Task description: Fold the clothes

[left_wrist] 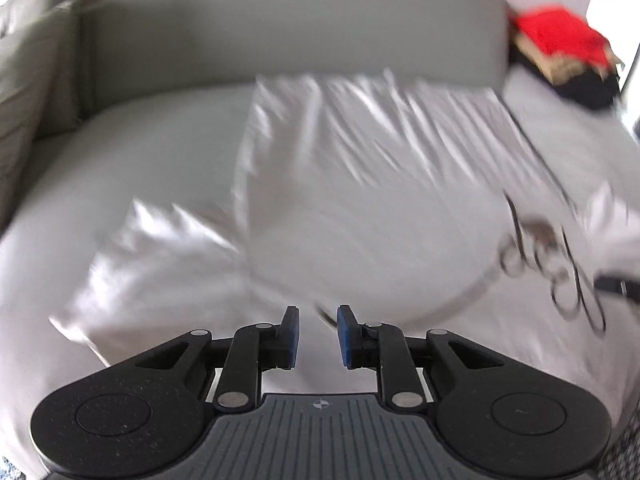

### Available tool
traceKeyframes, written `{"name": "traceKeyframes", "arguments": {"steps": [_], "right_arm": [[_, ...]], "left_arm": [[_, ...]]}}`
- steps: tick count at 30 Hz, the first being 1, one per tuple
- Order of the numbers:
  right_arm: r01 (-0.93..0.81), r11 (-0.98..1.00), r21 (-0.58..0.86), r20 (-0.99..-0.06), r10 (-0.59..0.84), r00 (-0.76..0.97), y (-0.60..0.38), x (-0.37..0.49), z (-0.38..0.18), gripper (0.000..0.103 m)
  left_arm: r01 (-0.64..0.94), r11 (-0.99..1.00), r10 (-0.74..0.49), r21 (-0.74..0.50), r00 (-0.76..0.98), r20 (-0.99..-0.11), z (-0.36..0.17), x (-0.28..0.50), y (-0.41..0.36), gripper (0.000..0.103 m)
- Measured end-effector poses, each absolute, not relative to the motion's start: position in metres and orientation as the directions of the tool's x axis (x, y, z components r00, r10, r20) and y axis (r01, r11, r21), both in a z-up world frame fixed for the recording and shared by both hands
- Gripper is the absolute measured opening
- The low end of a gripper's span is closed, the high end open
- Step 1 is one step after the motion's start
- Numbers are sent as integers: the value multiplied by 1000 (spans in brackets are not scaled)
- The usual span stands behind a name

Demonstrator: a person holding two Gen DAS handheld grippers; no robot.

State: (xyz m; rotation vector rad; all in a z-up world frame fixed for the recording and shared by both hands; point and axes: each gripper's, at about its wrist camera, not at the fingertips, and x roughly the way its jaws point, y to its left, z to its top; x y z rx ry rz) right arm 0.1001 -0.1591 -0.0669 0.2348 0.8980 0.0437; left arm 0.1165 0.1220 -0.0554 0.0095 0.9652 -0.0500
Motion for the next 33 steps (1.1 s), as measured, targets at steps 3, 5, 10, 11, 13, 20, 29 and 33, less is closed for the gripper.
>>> {"name": "traceKeyframes", "arguments": {"steps": [3, 5, 10, 11, 13, 20, 29, 33], "right_arm": [[23, 987, 159, -796, 115, 595, -163, 86, -73, 21], [-20, 990, 141, -812, 127, 569, -164, 67, -72, 21], [-73, 982, 173, -830, 185, 526, -166, 23, -58, 21], [-70, 978, 194, -827, 202, 524, -168, 19, -55, 21], [-64, 970, 237, -822, 235, 520, -171, 10, -49, 20], [-101, 952, 287, -788, 295, 540, -154, 19, -44, 20], [-123, 930, 348, -811, 364, 457, -146, 14, -60, 21], [-106, 884, 456, -778, 454, 434, -161, 15, -27, 21]], "left_arm": [[53, 999, -19, 12, 557, -831, -63, 90, 100, 19], [65, 998, -20, 18, 546, -837, -63, 64, 96, 19], [92, 996, -28, 21, 503, -864, -54, 9, 104, 14], [91, 996, -53, -8, 501, -864, -52, 0, 107, 15], [79, 997, -63, -24, 543, -837, -42, -9, 110, 15], [100, 995, -41, 30, 643, -765, -31, 24, 71, 33], [162, 984, -30, 77, 572, -820, -56, 10, 55, 31], [156, 987, -71, 32, 611, -788, -22, 15, 78, 27]]}}
